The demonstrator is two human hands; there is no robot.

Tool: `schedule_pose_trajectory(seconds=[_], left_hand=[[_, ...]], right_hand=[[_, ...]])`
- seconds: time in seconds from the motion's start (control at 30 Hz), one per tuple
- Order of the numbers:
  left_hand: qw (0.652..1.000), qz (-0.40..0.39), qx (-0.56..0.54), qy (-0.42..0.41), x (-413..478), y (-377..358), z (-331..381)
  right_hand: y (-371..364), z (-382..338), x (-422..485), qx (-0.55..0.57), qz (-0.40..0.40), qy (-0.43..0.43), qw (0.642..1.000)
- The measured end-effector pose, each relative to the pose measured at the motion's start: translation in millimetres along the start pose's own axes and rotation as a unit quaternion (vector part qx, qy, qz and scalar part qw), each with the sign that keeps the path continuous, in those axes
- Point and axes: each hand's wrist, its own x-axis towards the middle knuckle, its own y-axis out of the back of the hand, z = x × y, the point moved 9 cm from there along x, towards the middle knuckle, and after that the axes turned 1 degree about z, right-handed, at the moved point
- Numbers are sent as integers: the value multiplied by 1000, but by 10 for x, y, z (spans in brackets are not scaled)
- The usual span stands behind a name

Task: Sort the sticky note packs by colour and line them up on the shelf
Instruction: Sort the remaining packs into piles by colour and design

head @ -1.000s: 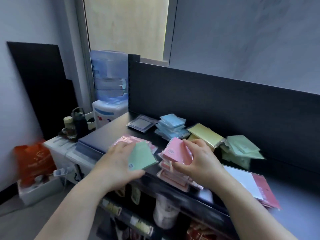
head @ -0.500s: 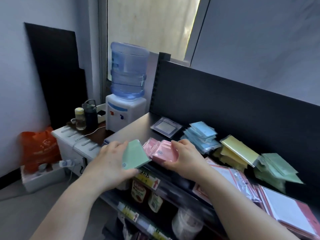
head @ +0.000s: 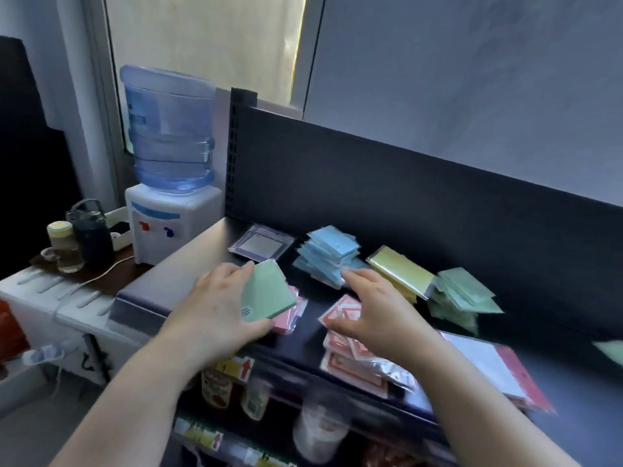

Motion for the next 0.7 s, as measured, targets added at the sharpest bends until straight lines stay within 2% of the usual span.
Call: schedule_pose_trajectory(seconds=[0.27,0.43,0.53,0.7], left_hand=[[986,-33,-20,-163,257,-431,1283],[970,-65,-11,-235,236,-787,2113],[963,-82,7,-257,244,-1010,2553],[962,-92,63,-248,440,-1347,3133]], right_hand=[[422,984,-651,-28,54,-118,991],[605,1589,-1100,-23,69,-176,982],[694,1931,-1358,-10,78,-200,977],[800,2495,-1695,15,85,-211,974]])
